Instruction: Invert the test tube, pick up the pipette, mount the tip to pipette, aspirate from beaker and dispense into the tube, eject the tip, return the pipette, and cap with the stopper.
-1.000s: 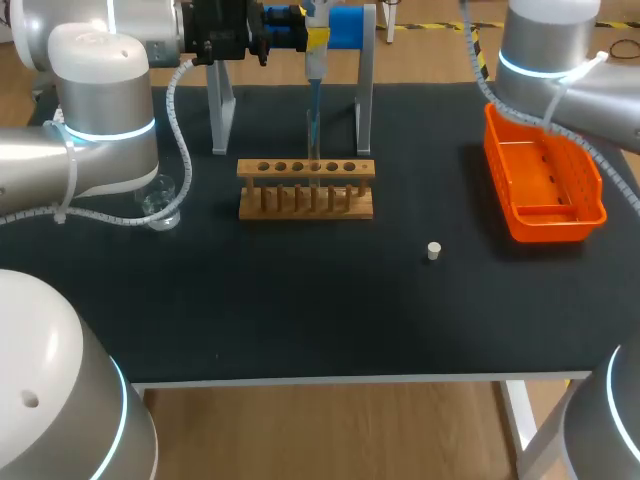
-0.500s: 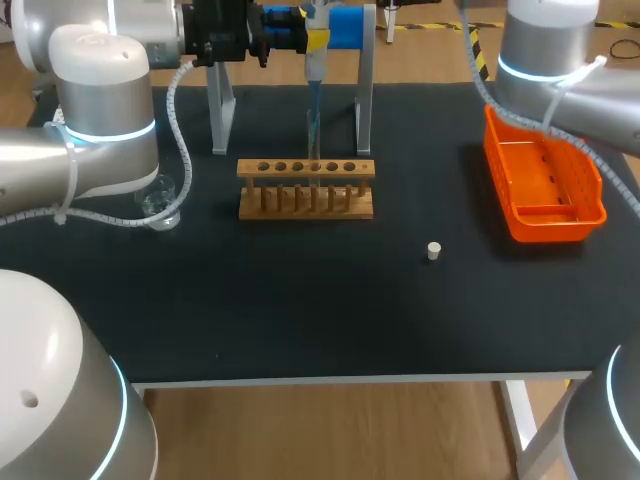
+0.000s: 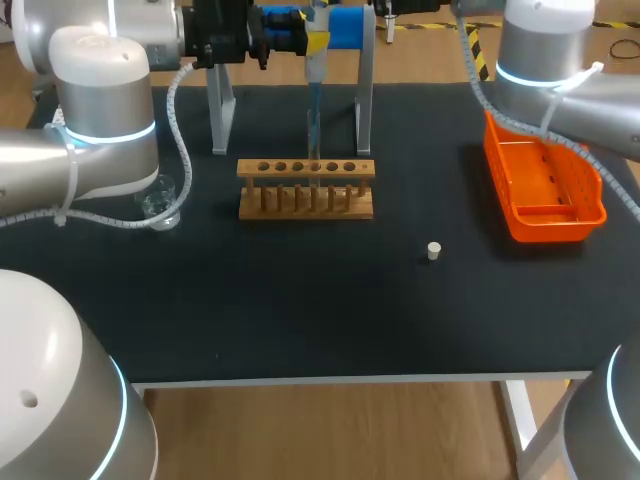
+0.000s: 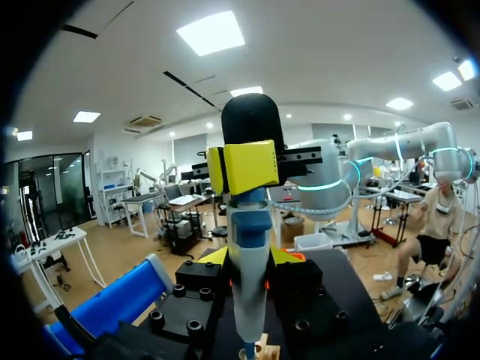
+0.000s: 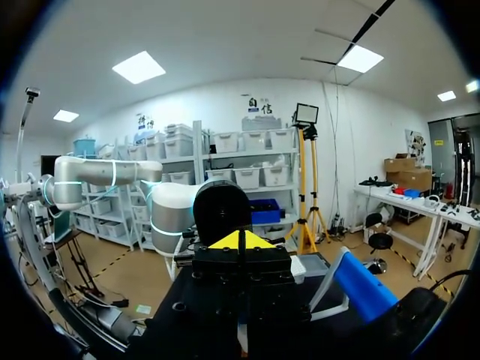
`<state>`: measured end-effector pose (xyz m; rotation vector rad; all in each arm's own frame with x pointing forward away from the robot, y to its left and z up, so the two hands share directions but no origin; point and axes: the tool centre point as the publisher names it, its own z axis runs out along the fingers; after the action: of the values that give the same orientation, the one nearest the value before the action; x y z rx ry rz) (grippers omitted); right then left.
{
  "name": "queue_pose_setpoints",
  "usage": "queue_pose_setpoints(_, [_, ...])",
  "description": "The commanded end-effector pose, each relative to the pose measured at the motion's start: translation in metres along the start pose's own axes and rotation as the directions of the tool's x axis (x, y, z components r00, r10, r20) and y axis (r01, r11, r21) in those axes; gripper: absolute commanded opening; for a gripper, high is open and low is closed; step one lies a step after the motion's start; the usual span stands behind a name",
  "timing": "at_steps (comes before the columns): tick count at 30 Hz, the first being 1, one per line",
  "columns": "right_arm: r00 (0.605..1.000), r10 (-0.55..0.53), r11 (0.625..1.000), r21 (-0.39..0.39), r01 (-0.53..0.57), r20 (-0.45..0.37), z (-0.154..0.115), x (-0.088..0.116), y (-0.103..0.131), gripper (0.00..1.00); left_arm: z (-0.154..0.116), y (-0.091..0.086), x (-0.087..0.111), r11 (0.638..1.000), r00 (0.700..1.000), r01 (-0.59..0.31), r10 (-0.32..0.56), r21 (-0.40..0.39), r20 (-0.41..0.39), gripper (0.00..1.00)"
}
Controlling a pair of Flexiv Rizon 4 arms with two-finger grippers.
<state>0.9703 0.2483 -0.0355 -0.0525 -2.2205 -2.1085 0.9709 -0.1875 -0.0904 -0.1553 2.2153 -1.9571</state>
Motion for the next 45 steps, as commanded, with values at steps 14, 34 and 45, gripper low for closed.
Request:
queue_pose_setpoints(14, [0.994,-0.112,0.994,0.005,0.112,0.010,-0.015,0.008,0.028,0.00,0.001,-0.007,-0.001,1.000,1.000,-0.001,0.001,0.002,0.001,0.00])
queue_pose_setpoints(34, [0.990,-0.140,0.986,0.093,0.137,0.020,-0.108,0.035,-0.062,1.00,0.001,-0.007,-0.001,1.000,1.000,-0.001,0.001,0.002,0.001,0.00])
queue_pose_setpoints(45, [0.989,-0.140,0.976,0.163,0.147,-0.057,-0.097,0.009,-0.144,1.00,0.001,-0.007,-0.001,1.000,1.000,-0.001,0.001,0.002,0.001,0.00])
